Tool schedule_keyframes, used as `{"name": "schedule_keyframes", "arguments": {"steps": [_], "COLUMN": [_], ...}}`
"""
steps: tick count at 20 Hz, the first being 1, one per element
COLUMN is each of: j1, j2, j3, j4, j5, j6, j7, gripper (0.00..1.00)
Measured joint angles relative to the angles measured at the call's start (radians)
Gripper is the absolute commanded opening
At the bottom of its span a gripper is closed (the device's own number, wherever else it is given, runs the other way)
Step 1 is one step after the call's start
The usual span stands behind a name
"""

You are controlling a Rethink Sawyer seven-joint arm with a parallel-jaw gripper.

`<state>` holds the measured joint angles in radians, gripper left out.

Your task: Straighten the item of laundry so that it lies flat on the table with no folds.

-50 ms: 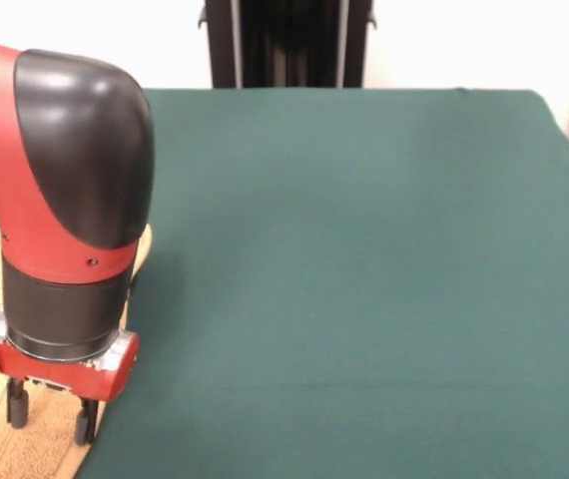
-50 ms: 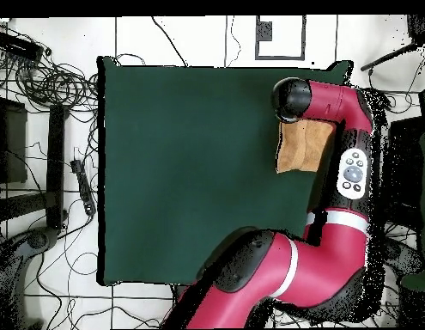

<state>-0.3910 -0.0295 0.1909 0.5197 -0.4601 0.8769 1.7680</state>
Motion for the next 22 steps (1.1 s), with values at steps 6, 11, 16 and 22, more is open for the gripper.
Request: {"name": "schedule_keyframes", "arguments": {"steps": [6,11,16,22], "j1": [-0.04,-0.104,-0.145,-0.177], "j2": [0.009,0.022,0.033,0.044], "j3": [0.034,0.092,0.134,0.18], "j4": [0.0,0.006,0.006,0.006], "j5": [0.07,0.169,0.231,0.291], "j6": [0.0,0.0,0.001,0.042], "j7": [0.0,0.0,0.0,-0.002], "gripper": [1.0,1.0,1.0,1.0]}}
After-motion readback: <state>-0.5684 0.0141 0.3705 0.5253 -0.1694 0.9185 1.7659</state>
